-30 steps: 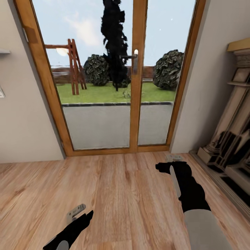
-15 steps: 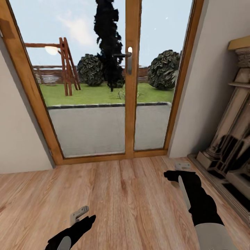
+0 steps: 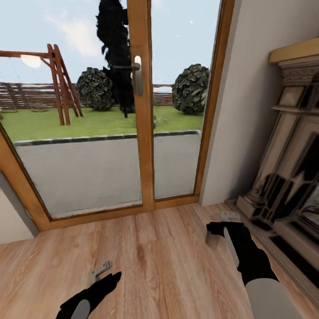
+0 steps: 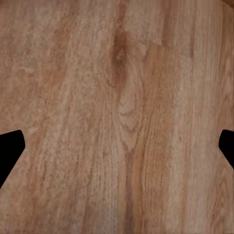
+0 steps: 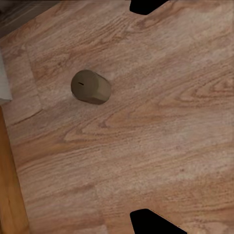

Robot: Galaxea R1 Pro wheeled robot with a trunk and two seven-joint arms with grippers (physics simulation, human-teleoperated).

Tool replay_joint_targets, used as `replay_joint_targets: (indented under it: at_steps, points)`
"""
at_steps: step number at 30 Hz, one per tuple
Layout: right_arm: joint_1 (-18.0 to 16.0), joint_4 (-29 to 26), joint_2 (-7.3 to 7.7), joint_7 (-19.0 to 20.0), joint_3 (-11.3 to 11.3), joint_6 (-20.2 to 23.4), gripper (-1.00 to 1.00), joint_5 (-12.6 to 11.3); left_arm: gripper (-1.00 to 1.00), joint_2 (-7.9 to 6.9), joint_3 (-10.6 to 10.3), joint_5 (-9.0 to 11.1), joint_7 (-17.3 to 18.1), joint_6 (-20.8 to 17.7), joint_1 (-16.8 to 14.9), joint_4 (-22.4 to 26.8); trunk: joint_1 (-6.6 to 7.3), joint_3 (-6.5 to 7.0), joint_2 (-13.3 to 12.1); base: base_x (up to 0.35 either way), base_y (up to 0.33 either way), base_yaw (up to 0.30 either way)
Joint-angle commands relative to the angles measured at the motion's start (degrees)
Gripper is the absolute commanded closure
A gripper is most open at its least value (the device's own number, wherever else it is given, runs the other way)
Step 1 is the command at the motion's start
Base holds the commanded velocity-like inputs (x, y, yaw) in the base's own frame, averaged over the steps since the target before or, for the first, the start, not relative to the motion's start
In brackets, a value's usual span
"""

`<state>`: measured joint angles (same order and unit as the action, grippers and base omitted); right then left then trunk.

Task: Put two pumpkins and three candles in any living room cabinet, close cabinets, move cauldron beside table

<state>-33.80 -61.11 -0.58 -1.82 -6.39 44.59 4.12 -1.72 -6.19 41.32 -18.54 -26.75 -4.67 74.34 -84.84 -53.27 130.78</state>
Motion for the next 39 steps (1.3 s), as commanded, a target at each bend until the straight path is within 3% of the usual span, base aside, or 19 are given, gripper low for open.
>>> replay_joint_targets:
  at_steps: [1,2,3,6,11,18,21,24,34,36,39]
  points:
    - [0.0,-0.1,-0.05,0.2,-0.1,-0.1,-1.00,0.4,-1.00,-0.13,-0.1,0.6,-0.6,0.0,0.2,0.9,-0.03,-0.06,0.0,0.344,-0.097,-0.017]
    - [0.1,-0.3,-0.08,0.1,-0.1,-0.5,-1.00,0.5,-1.00,-0.34,0.6,0.6,-0.8,0.0,1.3,3.3,-0.03,-0.06,0.0,0.344,-0.094,-0.011]
    - [0.2,-0.6,-0.11,-0.1,-0.1,-0.7,-1.00,0.6,-1.00,-0.68,4.5,0.7,-0.7,-0.3,6.2,11.0,-0.03,-0.06,0.0,0.344,-0.091,-0.004]
    - [0.2,-0.6,-0.11,-0.2,-0.1,-0.7,-1.00,0.7,-1.00,-0.82,7.1,0.9,-0.6,-0.1,8.9,13.4,-0.03,-0.06,0.0,0.344,-0.090,-0.002]
    - [0.3,-0.7,-0.20,-0.4,-0.1,-0.6,-1.00,0.7,-1.00,-0.41,9.7,1.6,-0.6,0.5,10.1,13.3,-0.03,0.02,0.0,0.344,-0.089,-0.023]
    - [0.1,-0.2,-0.36,-1.1,-0.1,-0.6,-1.00,0.9,-1.00,-0.15,9.9,1.8,-0.4,2.3,10.4,10.1,-0.03,0.56,0.0,0.344,-0.089,-0.085]
    - [0.0,0.5,-0.38,-2.3,-0.1,-0.5,-1.00,0.9,-1.00,-0.08,9.9,1.8,0.1,2.4,10.3,9.7,-0.03,0.83,0.0,0.344,-0.089,-0.118]
    - [0.0,4.7,-0.39,-2.8,-0.1,-0.4,-1.00,0.7,-1.00,-0.11,9.9,1.8,0.6,2.4,10.3,9.5,-0.03,1.11,0.0,0.344,-0.095,-0.137]
    - [0.0,7.1,-0.75,-2.3,0.3,-0.4,-1.00,0.5,-1.00,-0.21,9.8,1.7,0.9,2.1,10.3,10.0,-0.03,1.38,0.0,0.344,-0.098,-0.034]
    - [0.0,7.9,-0.77,-1.9,1.0,-0.5,-1.00,0.5,-1.00,-0.28,9.8,1.8,0.9,1.8,10.3,10.3,-0.03,1.38,0.0,0.344,-0.093,-0.002]
    - [0.1,8.5,-0.70,-1.8,4.3,-1.0,-1.00,0.4,-1.00,-0.30,9.8,1.8,0.9,1.6,10.3,10.5,-0.03,1.38,0.0,0.287,-0.056,-0.001]
